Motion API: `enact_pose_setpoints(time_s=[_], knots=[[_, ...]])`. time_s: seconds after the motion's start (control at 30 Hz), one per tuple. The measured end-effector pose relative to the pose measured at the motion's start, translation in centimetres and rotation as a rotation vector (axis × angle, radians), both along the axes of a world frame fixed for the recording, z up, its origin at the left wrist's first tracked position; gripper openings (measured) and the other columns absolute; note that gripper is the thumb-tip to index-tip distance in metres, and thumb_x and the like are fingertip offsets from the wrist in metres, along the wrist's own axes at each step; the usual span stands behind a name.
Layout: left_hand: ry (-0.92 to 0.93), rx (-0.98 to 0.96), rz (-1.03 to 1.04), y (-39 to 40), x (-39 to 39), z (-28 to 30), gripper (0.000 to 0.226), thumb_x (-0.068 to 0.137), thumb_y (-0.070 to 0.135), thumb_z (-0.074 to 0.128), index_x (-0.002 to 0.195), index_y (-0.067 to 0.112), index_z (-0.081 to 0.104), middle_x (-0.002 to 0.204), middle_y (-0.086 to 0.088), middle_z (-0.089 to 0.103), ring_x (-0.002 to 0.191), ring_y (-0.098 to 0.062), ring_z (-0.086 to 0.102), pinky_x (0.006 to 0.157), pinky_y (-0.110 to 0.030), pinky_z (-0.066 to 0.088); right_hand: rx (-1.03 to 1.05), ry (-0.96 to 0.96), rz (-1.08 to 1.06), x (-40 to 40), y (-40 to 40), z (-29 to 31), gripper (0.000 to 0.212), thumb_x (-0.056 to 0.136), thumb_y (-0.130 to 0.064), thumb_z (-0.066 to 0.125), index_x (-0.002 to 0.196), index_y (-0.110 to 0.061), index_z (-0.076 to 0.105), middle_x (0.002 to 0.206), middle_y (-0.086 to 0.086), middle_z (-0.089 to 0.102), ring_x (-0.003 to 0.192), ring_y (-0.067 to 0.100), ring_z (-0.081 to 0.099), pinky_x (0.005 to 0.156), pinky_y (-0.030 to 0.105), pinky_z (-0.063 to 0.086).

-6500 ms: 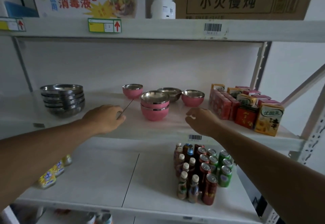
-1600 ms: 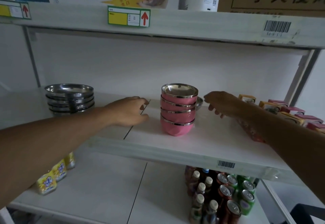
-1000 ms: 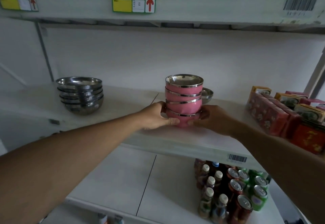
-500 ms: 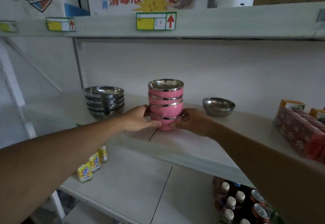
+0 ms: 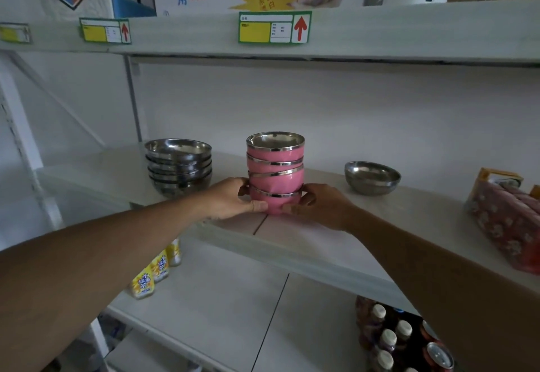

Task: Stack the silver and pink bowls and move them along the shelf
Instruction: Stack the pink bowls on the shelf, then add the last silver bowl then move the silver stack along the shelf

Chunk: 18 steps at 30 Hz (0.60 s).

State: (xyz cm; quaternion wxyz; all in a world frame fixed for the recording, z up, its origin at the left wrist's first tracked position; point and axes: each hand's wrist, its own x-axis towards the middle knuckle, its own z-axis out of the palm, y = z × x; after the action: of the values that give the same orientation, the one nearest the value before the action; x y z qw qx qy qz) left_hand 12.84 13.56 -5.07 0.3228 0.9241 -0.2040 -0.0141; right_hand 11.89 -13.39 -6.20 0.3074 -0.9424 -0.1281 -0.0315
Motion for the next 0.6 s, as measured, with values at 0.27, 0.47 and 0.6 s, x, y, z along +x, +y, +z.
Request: enact_pose_setpoints(time_s=[0.27, 0.47, 0.6], knots=[[-0.135, 0.401, 0.095, 2.1, -3.0, 0.5, 0.094, 0.094, 0.079, 0.059, 0.165, 0.02, 0.043, 0.168, -0.001, 0.051, 0.149, -0.023, 0.052, 0.12, -0.039, 0.045, -0.304, -0.101, -0.127, -3.4, -1.7, 0.8, 0.068, 0.092, -0.075, 0.056, 0.138, -0.026, 0.065, 0.133, -0.001, 0.071, 0.116, 0.019, 0.066, 0.1, 0.039, 0.054], [-0.26, 0.405, 0.121, 3.0, -5.2, 1.4, 0.07, 0.099, 0.07, 0.054, 0.152, 0.025, 0.059, 0.156, -0.002, 0.062, 0.139, -0.025, 0.06, 0.11, -0.036, 0.049, -0.404, -0.146, -0.179, -7.2, -1.1, 2.1, 0.044, 0.099, -0.054, 0.062, 0.128, -0.022, 0.071, 0.125, 0.002, 0.075, 0.112, 0.019, 0.069, 0.1, 0.041, 0.056], [-0.36, 0.365, 0.111, 2.9, -6.1, 1.2, 0.06, 0.096, 0.07, 0.052, 0.137, 0.028, 0.07, 0.139, 0.002, 0.073, 0.124, -0.024, 0.068, 0.105, -0.04, 0.056, -0.44, -0.133, -0.231, -9.3, -0.3, 2.1, 0.039, 0.101, -0.049, 0.062, 0.128, -0.022, 0.072, 0.123, 0.001, 0.076, 0.11, 0.019, 0.069, 0.098, 0.038, 0.055]])
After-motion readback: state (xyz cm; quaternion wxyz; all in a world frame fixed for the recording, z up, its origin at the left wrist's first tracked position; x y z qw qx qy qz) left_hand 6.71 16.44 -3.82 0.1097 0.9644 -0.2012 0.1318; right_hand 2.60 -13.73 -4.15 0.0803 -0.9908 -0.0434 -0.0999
